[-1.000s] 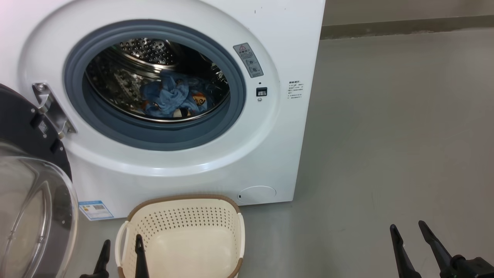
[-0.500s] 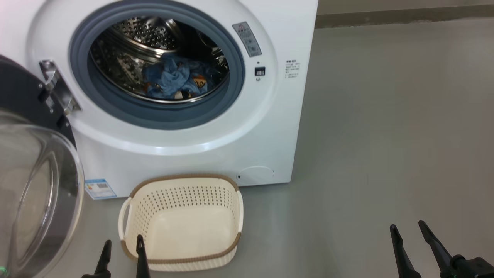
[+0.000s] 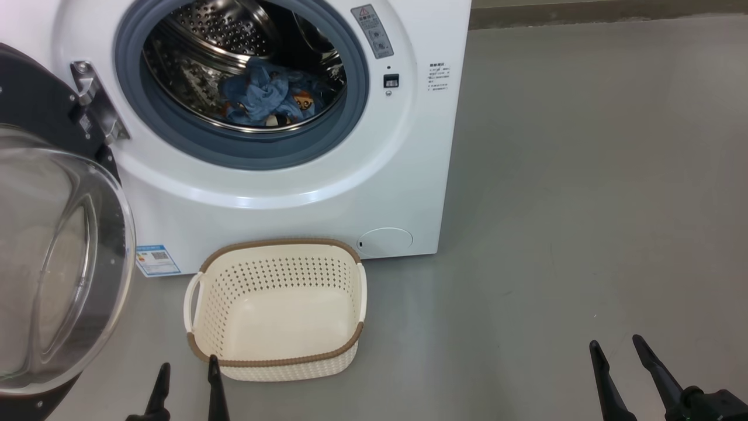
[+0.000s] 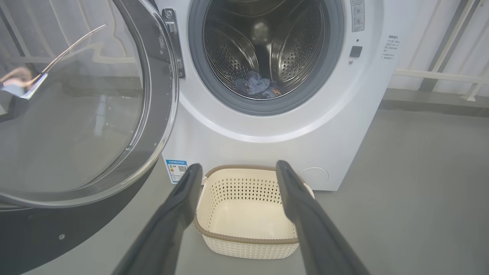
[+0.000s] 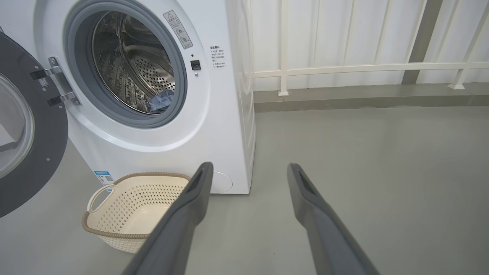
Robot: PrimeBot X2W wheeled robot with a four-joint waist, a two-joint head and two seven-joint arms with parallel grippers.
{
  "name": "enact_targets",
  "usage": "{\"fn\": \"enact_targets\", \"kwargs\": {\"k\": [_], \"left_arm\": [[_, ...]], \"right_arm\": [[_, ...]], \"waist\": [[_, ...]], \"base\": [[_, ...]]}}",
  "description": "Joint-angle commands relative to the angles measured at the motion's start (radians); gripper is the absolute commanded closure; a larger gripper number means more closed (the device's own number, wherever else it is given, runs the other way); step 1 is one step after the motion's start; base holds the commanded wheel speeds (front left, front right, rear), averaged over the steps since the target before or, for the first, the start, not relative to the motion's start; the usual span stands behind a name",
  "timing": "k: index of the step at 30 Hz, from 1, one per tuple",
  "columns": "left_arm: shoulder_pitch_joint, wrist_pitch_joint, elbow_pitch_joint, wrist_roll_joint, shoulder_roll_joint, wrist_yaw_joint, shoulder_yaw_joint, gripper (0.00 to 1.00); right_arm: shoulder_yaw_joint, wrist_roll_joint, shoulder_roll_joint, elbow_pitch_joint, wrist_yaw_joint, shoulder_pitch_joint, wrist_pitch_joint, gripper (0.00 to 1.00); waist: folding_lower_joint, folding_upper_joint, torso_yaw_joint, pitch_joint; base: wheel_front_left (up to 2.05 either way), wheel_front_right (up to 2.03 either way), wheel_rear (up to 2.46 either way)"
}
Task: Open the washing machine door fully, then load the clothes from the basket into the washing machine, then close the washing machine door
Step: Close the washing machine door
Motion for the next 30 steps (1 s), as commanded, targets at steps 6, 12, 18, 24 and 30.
{"fn": "enact_targets", "kwargs": {"k": [6, 12, 18, 24, 30], "left_arm": [[-0.037, -0.006, -0.035, 0.004, 0.010, 0.005, 0.024, 0.00], [-0.035, -0.006, -0.048, 0.009, 0.010, 0.013, 0.019, 0.00], [-0.035, -0.006, -0.061, 0.011, 0.010, 0.023, 0.022, 0.00], [-0.035, -0.006, -0.078, 0.006, 0.010, 0.034, 0.022, 0.00], [-0.039, -0.006, -0.090, 0.005, 0.010, 0.046, 0.016, 0.00]], "right_arm": [[0.023, -0.004, -0.014, -0.023, 0.002, -0.022, -0.012, 0.00], [0.029, -0.007, -0.024, -0.029, 0.002, -0.032, -0.012, 0.00], [0.045, -0.006, -0.039, -0.033, 0.002, -0.053, -0.012, 0.00], [0.076, -0.002, -0.060, -0.034, 0.002, -0.091, -0.012, 0.00], [0.124, 0.007, -0.093, -0.029, 0.002, -0.145, -0.012, 0.00]], "waist": [[0.0000, -0.0001, 0.016, -0.002], [0.0000, -0.0001, 0.057, 0.001], [0.0000, -0.0001, 0.106, 0.010], [0.0000, -0.0001, 0.183, 0.020], [0.0000, -0.0001, 0.302, 0.027]], "base": [[0.00, 0.00, 0.00], [0.00, 0.00, 0.00], [0.00, 0.00, 0.00], [0.00, 0.00, 0.00], [0.00, 0.00, 0.00]]}}
